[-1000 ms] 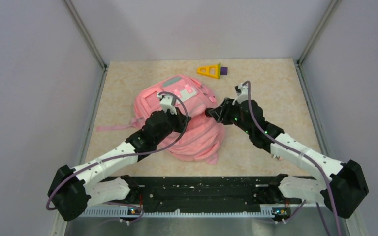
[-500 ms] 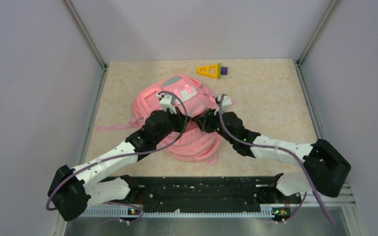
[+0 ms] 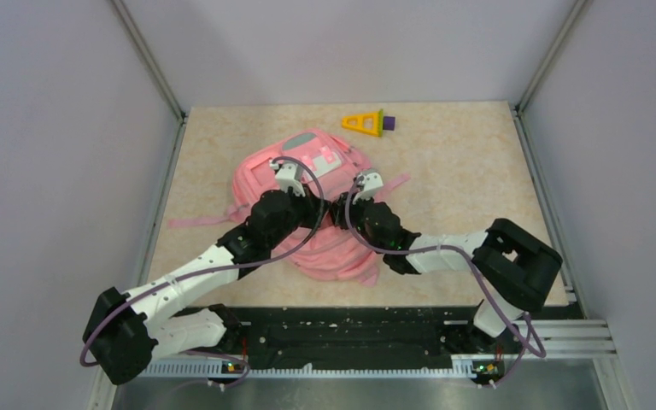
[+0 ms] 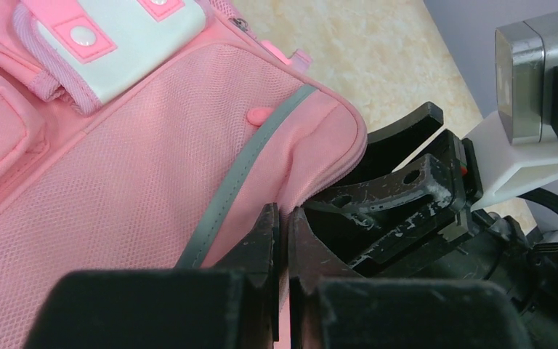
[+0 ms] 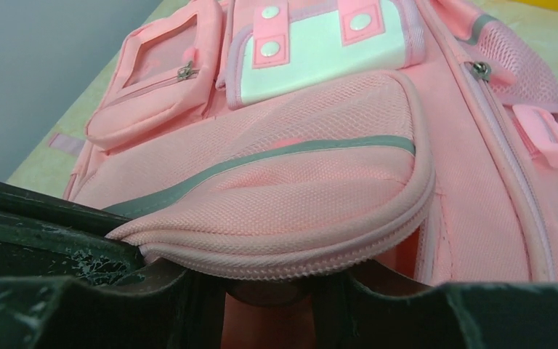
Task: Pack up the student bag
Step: Place the personal item in the student bag.
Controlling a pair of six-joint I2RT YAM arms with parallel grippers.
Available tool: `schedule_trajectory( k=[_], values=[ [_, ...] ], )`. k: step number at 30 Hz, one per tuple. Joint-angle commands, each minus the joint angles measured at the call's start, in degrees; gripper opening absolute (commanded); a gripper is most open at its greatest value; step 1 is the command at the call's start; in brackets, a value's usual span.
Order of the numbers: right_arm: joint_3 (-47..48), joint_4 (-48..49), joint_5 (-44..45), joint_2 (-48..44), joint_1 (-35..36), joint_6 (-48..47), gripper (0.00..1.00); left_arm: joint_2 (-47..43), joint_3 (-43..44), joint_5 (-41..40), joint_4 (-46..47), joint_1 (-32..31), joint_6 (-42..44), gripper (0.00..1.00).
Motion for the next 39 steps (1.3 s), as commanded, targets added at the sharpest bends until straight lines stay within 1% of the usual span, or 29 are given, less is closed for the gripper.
schedule_trajectory(
  k=[1, 3, 7, 9, 13, 16, 18, 20, 24, 26, 27, 29, 30, 32, 34, 36, 39],
  values=[
    [3.6, 0.4, 2.4, 1.7, 0.2, -6.0, 0.25, -2.5, 3.2, -1.0, 3.4, 0.2, -1.6, 0.0],
    [2.8, -0.5, 2.7, 0.3, 0.2, -6.6, 0.41, -2.6, 3.4, -1.6, 2.9, 0.2, -1.4, 0.0],
    [-0.8, -4.6, 1.8, -4.6, 0.2, -7.0, 0.62, -2.6, 3.6, -2.6, 2.4, 0.2, -0.5, 0.0],
    [-2.3, -8.1, 0.2, -7.8, 0.2, -7.7, 0.71, -2.3, 3.9, -2.7, 2.0, 0.3, 0.0, 0.0],
    [-4.5, -16.3, -3.1, -14.7, 0.3, -9.0, 0.82, -1.7, 4.8, -2.9, 1.2, 0.5, 1.0, 0.0],
    [-4.7, -23.8, -5.0, -19.7, 0.3, -8.5, 0.84, -0.8, 5.6, -4.4, 0.1, 0.7, 2.5, 0.0],
    [-5.0, -28.7, -3.7, -23.1, 0.3, -7.3, 0.84, -0.6, 6.0, -5.7, -0.9, 0.7, 3.2, 0.0],
    [-4.9, -35.3, 3.1, -27.4, 0.3, -3.5, 0.84, -0.4, 5.8, -6.1, -0.7, 1.3, 4.3, 0.0],
    [-2.7, -48.4, 13.9, -33.3, 0.3, 1.2, 0.84, 1.4, 6.5, -5.4, -1.8, 2.5, 7.3, 0.0],
    [-1.7, -53.1, 17.6, -35.1, -0.2, 2.7, 0.9, 2.1, 6.3, -5.3, -2.3, 3.0, 8.0, 0.0],
    [-1.2, -55.6, 18.1, -35.6, -1.3, 3.7, 0.92, 2.4, 6.0, -5.1, -2.1, 3.2, 8.1, 0.0],
    [0.0, -61.3, 15.9, -36.0, -5.1, 6.4, 0.93, 2.6, 4.9, -4.7, -1.2, 3.2, 8.5, 0.0],
    [0.8, -63.4, 13.3, -36.0, -8.6, 7.8, 0.93, 2.5, 4.1, -4.5, -0.3, 3.2, 8.8, 0.0],
    [1.4, -66.8, 9.5, -35.9, -13.5, 10.5, 0.93, 2.0, 1.0, -3.8, 3.5, 3.2, 10.5, 0.0],
    [2.0, -70.1, 7.5, -35.6, -17.5, 12.5, 0.94, 1.8, -0.8, -3.9, 5.3, 3.3, 12.3, 0.0],
    [2.6, -74.0, 6.6, -34.8, -22.3, 14.8, 0.98, 1.9, -1.9, -3.8, 6.1, 3.3, 13.9, 0.0],
    [2.1, -79.1, 2.5, -33.1, -32.6, 17.3, 0.99, 1.9, -3.7, -2.4, 8.5, 3.3, 15.3, 0.0]
  ],
)
